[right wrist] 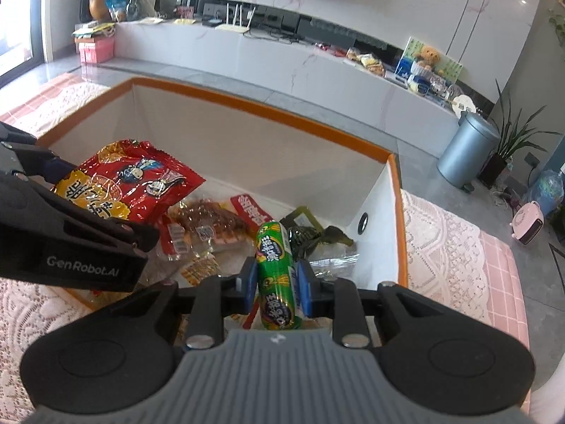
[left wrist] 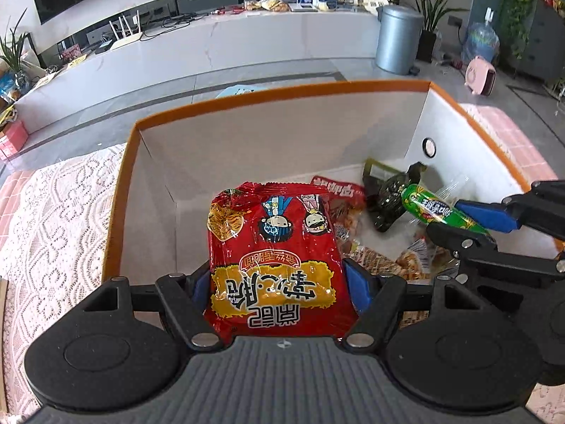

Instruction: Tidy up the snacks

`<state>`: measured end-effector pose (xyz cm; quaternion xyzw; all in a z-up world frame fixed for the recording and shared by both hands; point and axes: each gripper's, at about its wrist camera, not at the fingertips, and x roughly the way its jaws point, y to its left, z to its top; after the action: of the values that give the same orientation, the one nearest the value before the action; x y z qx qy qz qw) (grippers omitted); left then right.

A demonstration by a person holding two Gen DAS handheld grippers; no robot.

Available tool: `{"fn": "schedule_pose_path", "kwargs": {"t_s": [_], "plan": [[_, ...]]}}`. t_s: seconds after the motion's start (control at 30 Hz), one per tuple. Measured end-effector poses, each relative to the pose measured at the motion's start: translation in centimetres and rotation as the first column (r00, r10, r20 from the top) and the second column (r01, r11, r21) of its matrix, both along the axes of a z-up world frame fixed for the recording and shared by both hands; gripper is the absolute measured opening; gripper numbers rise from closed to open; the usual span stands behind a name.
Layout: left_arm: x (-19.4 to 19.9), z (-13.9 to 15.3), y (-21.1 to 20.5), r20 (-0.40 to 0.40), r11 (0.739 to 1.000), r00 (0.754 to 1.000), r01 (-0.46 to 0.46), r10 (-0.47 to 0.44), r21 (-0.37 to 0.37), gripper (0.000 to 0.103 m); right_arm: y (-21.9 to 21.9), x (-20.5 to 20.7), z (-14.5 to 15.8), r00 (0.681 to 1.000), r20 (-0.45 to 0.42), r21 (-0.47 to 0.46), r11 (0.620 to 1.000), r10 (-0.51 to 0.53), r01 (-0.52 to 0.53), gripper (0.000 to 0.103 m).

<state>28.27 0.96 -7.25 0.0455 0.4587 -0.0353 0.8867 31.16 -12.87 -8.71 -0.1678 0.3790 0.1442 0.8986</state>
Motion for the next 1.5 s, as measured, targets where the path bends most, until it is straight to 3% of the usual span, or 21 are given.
{"fn": "schedule_pose_path", "kwargs": {"t_s": [0.23,0.53,0.7,0.87,1.0,1.1,1.33,1.5], "plan": [[0.5,-0.5,-0.2,-0.031,0.999,1.0,0.006,-0.004,0.05,0.086,0.1,0.8,-0.5,1.0,-0.016,-0.021,1.0,-0.002,0.001,0.022],[0.2,0.0,-0.1,-0.03,0.999,1.0,-0.002,0.003,0.038,0.093,0.6,0.1,-0.1,1.0,-0.006,-0.039,0.999,0.01,-0.01,0.023],[-0.4,1.2,0.4,0.008,1.0,1.0,-0.023,0.023,-0.004,0.093,0.4,-0.2,0.5,1.0,0.005,-0.039,0.999,0.006,-0.006,0.036],[-1.2,2.5,0.7,0.058,0.999,0.997,-0.044,0.046,-0.032,0.093,-0.1,-0.8,1.5,0.999,0.028,-0.032,0.999,-0.015,0.016,0.055],[-2.2,3.7,0.8,0.1,0.996,0.993,-0.061,0.068,-0.072,0.093,-0.8,-1.6,2.4,0.999,0.034,-0.017,0.999,-0.036,0.037,0.056],[-3.4,5.1,1.0,0.145,0.993,0.987,-0.06,0.075,-0.105,0.093,-1.5,-2.3,3.4,0.998,0.037,0.004,0.999,-0.05,0.05,0.068],[-7.7,8.6,1.7,0.271,0.981,0.956,-0.068,0.116,-0.179,0.093,-2.7,-6.2,7.0,0.992,0.102,0.079,0.995,-0.077,0.069,0.082],[-11.4,10.0,1.3,0.357,0.982,0.927,-0.053,0.115,-0.179,0.093,-4.1,-10.1,9.3,0.98,0.148,0.169,0.98,-0.131,0.105,0.089]]}}
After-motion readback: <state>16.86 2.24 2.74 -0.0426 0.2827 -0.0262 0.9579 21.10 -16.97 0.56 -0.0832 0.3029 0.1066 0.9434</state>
